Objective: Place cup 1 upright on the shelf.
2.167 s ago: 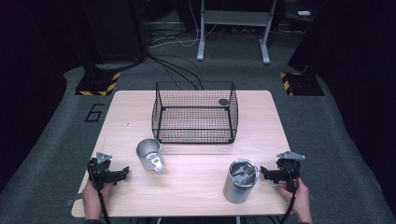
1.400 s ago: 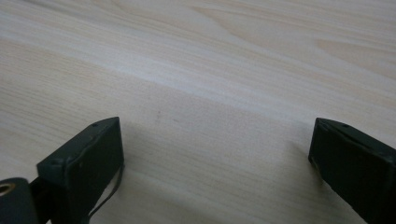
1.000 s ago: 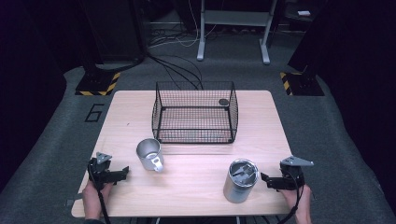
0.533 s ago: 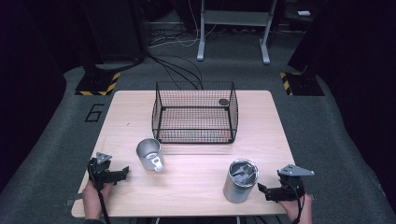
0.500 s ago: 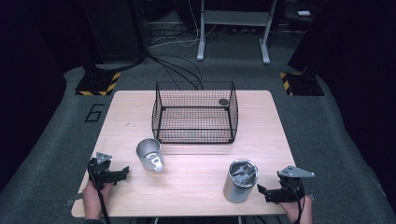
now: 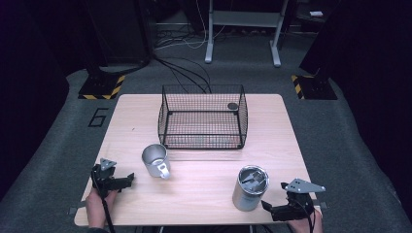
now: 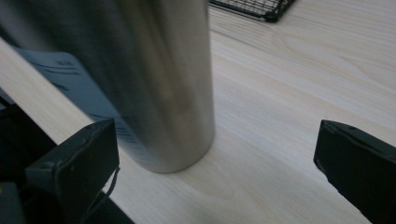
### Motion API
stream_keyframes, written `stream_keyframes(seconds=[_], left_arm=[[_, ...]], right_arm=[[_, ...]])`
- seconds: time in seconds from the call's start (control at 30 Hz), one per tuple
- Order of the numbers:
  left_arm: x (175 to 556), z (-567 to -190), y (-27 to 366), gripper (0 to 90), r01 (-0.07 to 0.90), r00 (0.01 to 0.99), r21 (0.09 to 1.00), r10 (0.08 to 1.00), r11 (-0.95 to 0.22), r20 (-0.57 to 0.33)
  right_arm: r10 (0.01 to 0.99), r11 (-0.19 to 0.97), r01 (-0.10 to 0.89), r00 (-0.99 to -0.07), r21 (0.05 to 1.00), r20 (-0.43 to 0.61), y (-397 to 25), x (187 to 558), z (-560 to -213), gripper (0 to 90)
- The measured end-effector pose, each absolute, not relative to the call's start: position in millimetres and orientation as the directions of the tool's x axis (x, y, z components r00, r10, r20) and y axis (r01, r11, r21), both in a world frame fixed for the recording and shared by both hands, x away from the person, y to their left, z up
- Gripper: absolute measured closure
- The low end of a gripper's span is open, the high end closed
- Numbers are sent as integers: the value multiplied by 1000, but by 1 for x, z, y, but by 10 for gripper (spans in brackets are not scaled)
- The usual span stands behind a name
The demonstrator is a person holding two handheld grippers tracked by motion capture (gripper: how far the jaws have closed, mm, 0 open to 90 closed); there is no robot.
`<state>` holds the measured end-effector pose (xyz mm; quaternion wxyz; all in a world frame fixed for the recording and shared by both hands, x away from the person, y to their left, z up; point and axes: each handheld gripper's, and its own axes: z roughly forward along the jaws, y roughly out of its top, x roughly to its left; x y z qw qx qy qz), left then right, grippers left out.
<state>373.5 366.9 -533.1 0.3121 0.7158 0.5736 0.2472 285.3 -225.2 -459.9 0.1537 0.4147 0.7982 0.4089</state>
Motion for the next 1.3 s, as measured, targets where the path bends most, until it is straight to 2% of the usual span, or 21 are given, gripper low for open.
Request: stream_keyframes(seconds=[0.6,1.3], left_arm=[[373,-533,367,4,667,220,730,976,-147,-4],[374,-533,367,4,666,219,731,976,-147,-3]], right_arm=[[726,341,462,-683,819,83,-190,287,-446,0],[726,338,413,-686,846,44,-170,297,-447,26]])
